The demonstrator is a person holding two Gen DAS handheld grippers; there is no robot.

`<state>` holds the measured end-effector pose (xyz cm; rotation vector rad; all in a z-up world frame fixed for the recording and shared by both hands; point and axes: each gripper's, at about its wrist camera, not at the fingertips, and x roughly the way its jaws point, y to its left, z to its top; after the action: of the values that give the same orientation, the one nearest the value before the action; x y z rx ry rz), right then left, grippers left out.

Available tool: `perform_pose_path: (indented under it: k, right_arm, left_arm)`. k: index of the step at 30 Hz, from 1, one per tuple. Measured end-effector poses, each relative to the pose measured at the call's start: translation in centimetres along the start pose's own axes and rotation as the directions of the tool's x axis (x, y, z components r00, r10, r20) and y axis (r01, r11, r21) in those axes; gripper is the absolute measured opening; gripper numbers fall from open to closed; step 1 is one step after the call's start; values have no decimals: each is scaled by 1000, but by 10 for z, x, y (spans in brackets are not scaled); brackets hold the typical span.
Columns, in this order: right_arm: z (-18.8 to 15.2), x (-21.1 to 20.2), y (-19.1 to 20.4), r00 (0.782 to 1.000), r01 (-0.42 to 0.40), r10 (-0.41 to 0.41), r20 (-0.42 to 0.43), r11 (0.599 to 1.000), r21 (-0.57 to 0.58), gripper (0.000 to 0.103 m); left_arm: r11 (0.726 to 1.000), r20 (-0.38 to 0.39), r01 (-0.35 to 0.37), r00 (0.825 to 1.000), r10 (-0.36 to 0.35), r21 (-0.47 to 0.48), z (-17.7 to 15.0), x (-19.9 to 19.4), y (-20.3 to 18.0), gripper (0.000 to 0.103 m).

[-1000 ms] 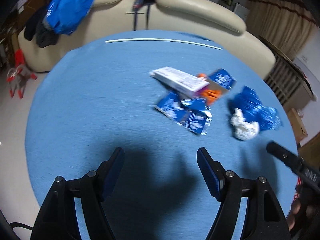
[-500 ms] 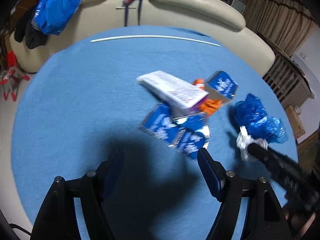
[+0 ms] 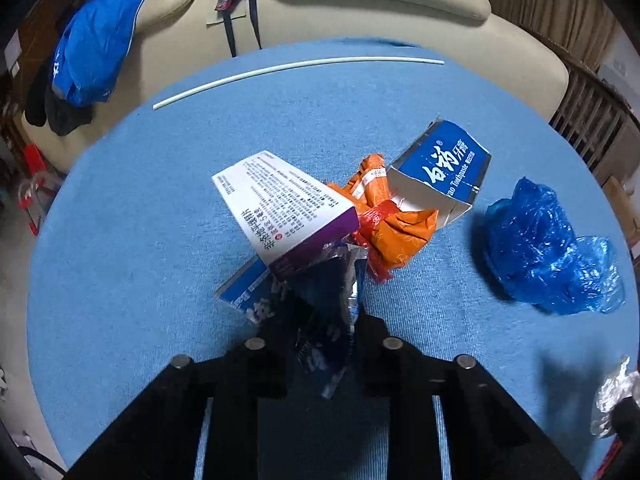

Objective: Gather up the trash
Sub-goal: 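Grasp the white tissue with the right tool while the left tool grasps the blue wrapper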

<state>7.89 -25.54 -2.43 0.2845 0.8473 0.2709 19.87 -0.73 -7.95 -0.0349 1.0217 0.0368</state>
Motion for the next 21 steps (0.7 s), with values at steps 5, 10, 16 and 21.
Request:
perform_pose_path:
  k: [5,10,16,21]
  right_arm:
    - [-5,-8,5,1000,-10,10,10,1000,-10,42]
    - [-9,-18,10,1000,-13,13,26,1000,-13,42]
    - [-14,-35,17,999,-8,9,49,1000,-23,42]
    - [-16,-45,19,998,-7,9,61,1000,-27,42]
  left_arm:
    - [1000,13,-11,1000,11,25,-10,-18,4,12]
    - [1000,27,0,1000,-1,27,-30,-37,8,12]
    - [999,61,18,998,-20,27,-47,-67,8,12]
    - [999,96,16,995,-20,40,-49,-91,7,12]
